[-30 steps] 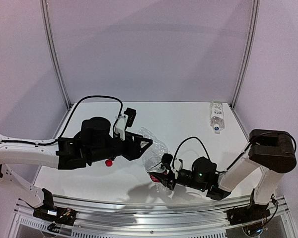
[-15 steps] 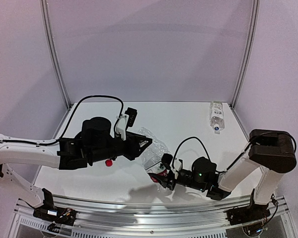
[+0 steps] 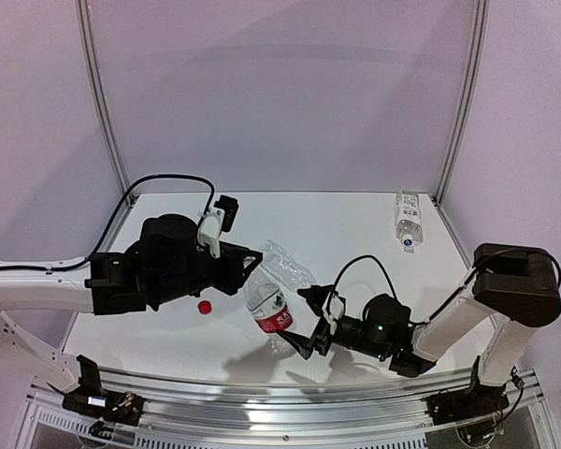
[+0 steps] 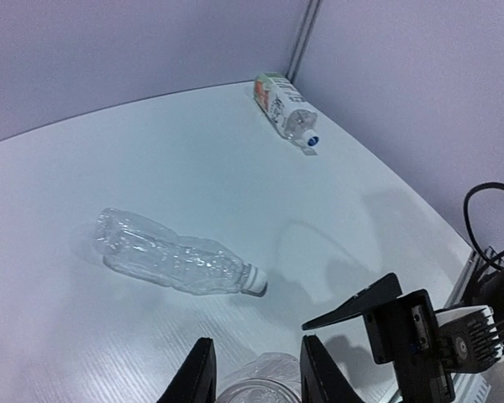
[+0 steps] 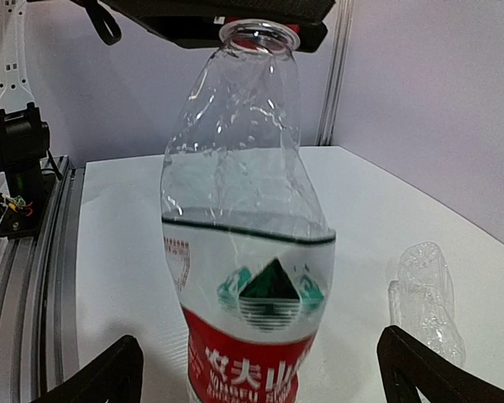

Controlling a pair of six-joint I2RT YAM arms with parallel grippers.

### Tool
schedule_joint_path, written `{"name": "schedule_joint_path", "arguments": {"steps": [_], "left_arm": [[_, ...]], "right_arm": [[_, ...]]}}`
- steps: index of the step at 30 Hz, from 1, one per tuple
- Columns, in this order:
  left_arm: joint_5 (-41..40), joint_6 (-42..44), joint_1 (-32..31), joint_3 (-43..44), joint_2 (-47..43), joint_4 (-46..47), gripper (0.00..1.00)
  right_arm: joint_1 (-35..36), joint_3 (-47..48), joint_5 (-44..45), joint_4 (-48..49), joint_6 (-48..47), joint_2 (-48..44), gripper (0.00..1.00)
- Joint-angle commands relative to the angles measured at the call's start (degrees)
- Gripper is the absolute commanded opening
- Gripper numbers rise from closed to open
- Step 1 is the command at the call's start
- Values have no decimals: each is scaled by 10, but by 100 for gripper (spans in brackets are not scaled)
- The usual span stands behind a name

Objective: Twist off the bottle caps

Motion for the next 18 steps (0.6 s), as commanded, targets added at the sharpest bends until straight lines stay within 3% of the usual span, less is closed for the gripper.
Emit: {"name": "schedule_joint_path", "arguments": {"steps": [1,7,11,18], "left_arm": [[-108,31,7,43,-39,-112,18],[-166,22,75,58,-81,-203,18],[-178,10,157,60,-105,-240,19],[-180,2,279,61,-96,-257,20]], "right_arm": [[1,-9,19,15,-1,-14,99],[1,-4,30,10,1,-9,99],[1,-3,34,7,0,-9,99],[1,-2,39,0,-1,-11,99]]}}
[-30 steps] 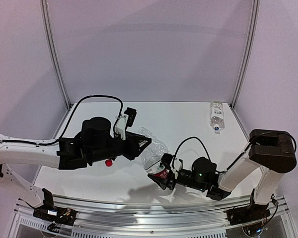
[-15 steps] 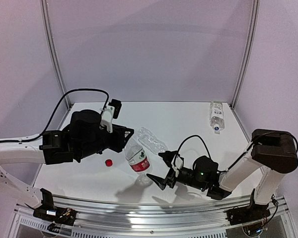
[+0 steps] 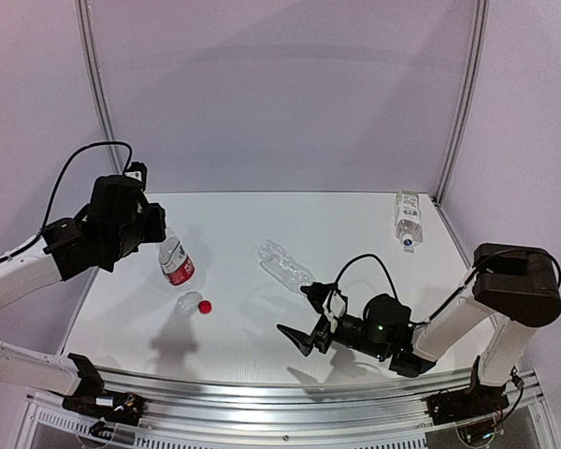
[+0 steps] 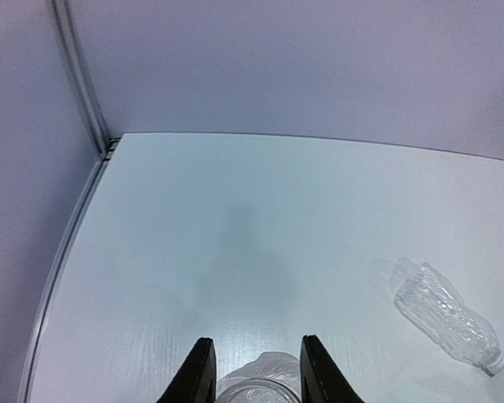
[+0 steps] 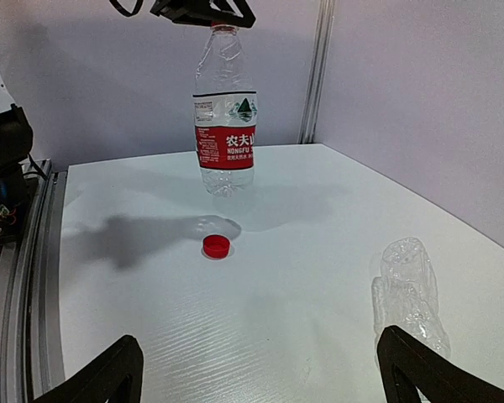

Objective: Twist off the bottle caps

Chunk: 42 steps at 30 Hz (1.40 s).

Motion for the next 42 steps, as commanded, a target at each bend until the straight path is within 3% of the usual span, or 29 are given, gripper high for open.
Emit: {"name": "schedule_joint_path", "arguments": {"steps": [1,8,18,25,32,42], "left_arm": [[-9,-10,59,11,7,-29,21],[4,-14,124,-4,29,-14,23],[25,-26,154,-47,47,17,28],[23,-30,156,-59,53,26,42],[26,-27,155,-59,33,15,69],[41,-18,154,-58,-14,-7,89]], "right_arm": [[1,-1,9,-3,-1,-10,99],[1,2,8,-9,-2,-9,99],[1,2,7,-11,-2,-10,99],[1,3,7,-12,-2,-10,99],[1,5,5,-17,-3,-9,99],[1,12,4,-29,-3,-8,99]]}}
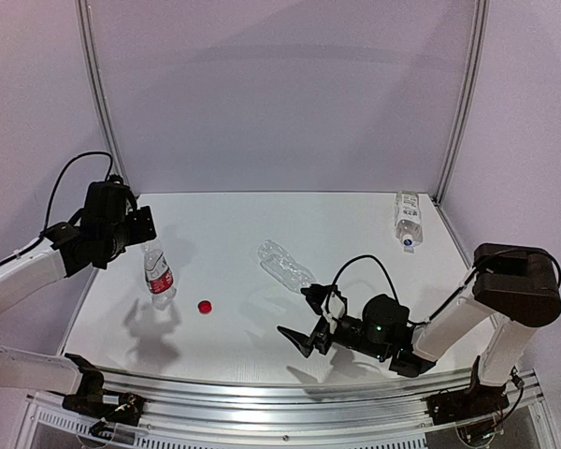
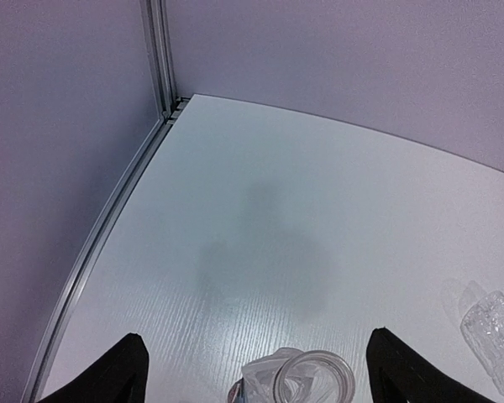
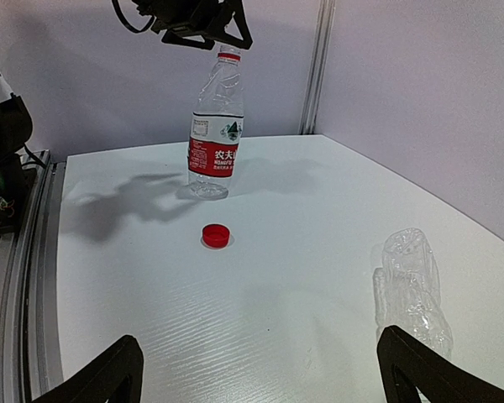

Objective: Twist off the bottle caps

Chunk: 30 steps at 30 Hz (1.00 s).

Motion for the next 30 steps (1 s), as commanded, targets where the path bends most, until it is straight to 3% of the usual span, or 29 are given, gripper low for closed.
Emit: {"name": "schedule_joint_path", "arguments": {"steps": [1,12,18,24,30], "left_arm": [[15,7,3,-8,-30,-24,90],[36,-4,-17,-1,-131,-79,97],[2,-29,-95,7,-208,-145,99],[-66,-85,-232,19,-239,-223,99],[-95,-115,-350,3,-241,-238,99]], "right_arm": [[1,11,1,-12,-2,-9,99],[1,20,-1,-28,-1,-5,99],[1,22,22,-47,16,-13,99],[-1,92,107,-288,110,-69,99],[-32,184,118,-495,174,-72,99]]}}
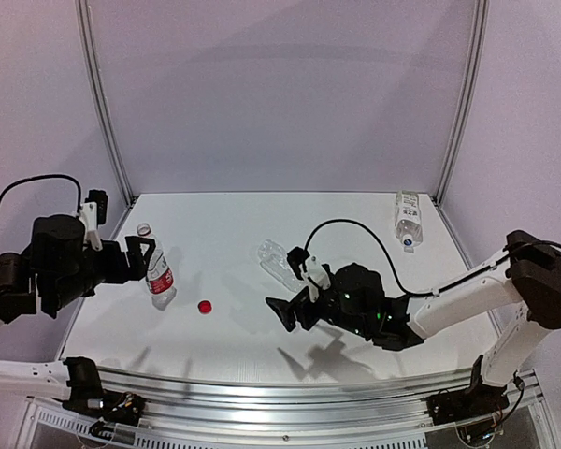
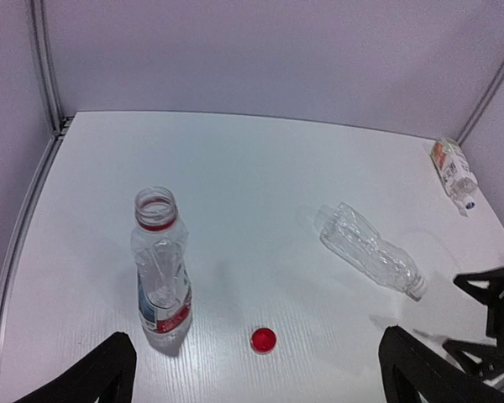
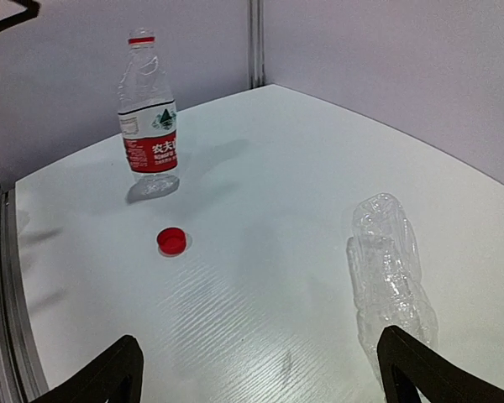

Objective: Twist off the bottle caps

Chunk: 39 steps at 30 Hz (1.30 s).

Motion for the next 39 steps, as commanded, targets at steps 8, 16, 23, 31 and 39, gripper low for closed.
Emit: {"name": "schedule_joint_path", "arguments": {"steps": [8,16,23,31,39], "left_arm": [[-26,4,-109,73,63,-30,99],[30,16,-110,77,74,-25,99],[10,25,-109,65,-21,-66,99],[11,35,-107,68,-53,-83,99],[15,48,-105,74,-48,-82,99]], "right_arm": [[-85,134,-61,-405,80,-45,94],[-127,170,-108,-484,84,-2,87],[-178,191,-167,-471,74,68,77],[-196,240,-164,-497,61,126,71],[-196,250,-167,-510,61,154,64]]}}
